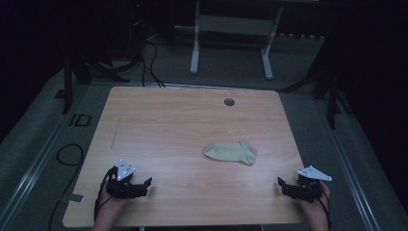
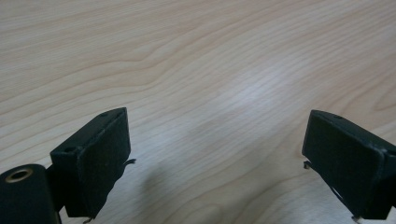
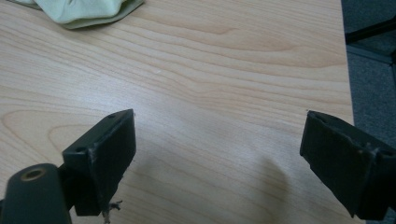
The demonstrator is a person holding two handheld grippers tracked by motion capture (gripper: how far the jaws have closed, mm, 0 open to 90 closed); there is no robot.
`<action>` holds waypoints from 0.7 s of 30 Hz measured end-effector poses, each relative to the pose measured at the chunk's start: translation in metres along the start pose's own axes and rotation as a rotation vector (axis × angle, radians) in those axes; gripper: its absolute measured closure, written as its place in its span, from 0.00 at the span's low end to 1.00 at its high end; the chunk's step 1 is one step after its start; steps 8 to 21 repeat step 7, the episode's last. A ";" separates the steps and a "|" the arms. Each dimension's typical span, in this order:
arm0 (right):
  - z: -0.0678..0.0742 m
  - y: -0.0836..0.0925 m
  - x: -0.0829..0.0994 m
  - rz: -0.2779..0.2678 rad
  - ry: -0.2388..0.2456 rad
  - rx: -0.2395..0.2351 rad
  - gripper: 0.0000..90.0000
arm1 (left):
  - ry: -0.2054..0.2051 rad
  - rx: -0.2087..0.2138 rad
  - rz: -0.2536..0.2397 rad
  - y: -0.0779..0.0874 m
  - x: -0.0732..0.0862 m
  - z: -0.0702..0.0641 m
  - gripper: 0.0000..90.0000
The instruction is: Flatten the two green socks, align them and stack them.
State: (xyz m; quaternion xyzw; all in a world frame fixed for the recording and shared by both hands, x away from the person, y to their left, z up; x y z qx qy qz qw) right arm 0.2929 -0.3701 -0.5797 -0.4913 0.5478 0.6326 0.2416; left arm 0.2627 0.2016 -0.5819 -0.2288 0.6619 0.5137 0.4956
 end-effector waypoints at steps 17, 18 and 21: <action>-0.002 0.000 0.000 -0.008 -0.002 0.006 0.12 | 0.012 -0.012 -0.005 0.001 0.000 0.003 0.09; -0.002 0.000 0.000 -0.008 -0.002 0.006 0.12 | 0.012 -0.012 -0.005 0.001 0.000 0.003 0.09; -0.002 0.000 0.000 -0.008 -0.002 0.006 0.12 | 0.012 -0.012 -0.005 0.001 0.000 0.003 0.09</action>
Point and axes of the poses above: each handheld gripper's, and its own axes: y roughly backward along the jaws, x roughly out of its underside, z roughly to its left, the point moved 2 cm from there along -y, roughly forward along the jaws, and after that the axes turned 12 degrees about -z, right-handed, at the moved point
